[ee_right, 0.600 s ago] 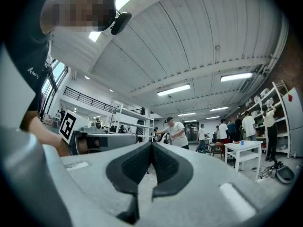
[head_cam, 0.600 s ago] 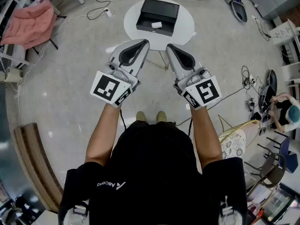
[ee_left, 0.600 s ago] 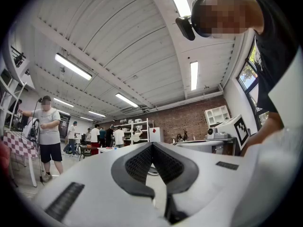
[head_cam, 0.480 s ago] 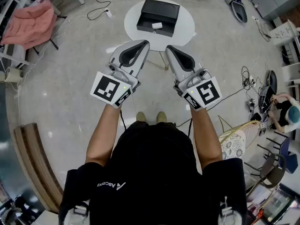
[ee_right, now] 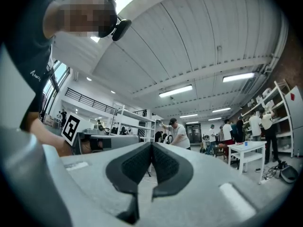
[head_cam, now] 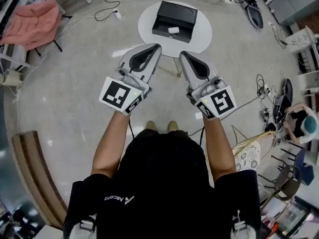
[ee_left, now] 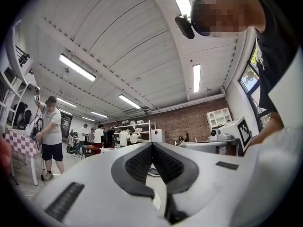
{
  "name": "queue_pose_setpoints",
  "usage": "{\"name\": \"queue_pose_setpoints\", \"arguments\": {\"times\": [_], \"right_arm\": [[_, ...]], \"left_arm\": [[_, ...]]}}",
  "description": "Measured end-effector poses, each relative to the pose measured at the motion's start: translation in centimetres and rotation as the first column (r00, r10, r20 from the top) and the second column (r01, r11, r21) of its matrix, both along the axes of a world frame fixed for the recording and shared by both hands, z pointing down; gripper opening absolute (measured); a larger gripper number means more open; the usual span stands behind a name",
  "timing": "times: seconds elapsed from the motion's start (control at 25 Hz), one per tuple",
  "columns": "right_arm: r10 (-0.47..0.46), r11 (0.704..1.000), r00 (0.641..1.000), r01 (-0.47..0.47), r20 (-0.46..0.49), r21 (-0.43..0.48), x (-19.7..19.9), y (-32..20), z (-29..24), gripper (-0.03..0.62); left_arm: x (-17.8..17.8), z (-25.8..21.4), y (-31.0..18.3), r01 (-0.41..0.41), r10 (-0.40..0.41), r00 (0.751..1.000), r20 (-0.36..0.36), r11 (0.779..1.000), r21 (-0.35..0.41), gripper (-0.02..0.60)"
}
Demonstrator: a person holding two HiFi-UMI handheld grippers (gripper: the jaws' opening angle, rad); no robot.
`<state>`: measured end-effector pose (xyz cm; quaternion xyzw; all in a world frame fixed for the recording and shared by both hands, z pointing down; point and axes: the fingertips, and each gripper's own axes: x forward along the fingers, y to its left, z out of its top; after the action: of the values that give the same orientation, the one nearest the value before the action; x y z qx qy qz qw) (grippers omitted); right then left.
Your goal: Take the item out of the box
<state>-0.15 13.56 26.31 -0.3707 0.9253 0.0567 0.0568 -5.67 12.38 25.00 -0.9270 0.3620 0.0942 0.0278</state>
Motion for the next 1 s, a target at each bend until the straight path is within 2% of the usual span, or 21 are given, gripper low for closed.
{"name": "queue_pose_setpoints", "arguments": {"times": [0.2, 0.56, 0.8, 1.0], "right_arm": [[0.021, 1.000, 1.000, -0.021, -0.017, -0.005, -2.1, -1.2, 0.4, 0.000], [0.044, 0.999, 0.995, -0.043, -0.084, 0.005, -2.4, -5.9, 1.8, 0.000], [0.027, 1.000, 0.992, -0.026, -0.121, 0.008, -1.4, -11.7, 3.0, 0.000], [-0.013, 1.000, 0.980, 0.009, -0.200, -0.020, -0.4, -17.7, 4.7, 0.000]], "left_arm": [[-2.3, 0.2, -1.1, -0.027, 0.026, 1.000, 0.016, 0.999, 0.021, -0.002], [-3.9, 1.8, -4.9, -0.048, 0.048, 0.999, 0.007, 0.998, 0.031, -0.002], [-2.8, 2.5, -10.7, -0.038, 0.037, 0.999, 0.018, 0.999, 0.036, -0.002], [-0.7, 3.6, -16.6, -0.033, 0.032, 0.999, 0.042, 0.999, 0.031, -0.002]]}}
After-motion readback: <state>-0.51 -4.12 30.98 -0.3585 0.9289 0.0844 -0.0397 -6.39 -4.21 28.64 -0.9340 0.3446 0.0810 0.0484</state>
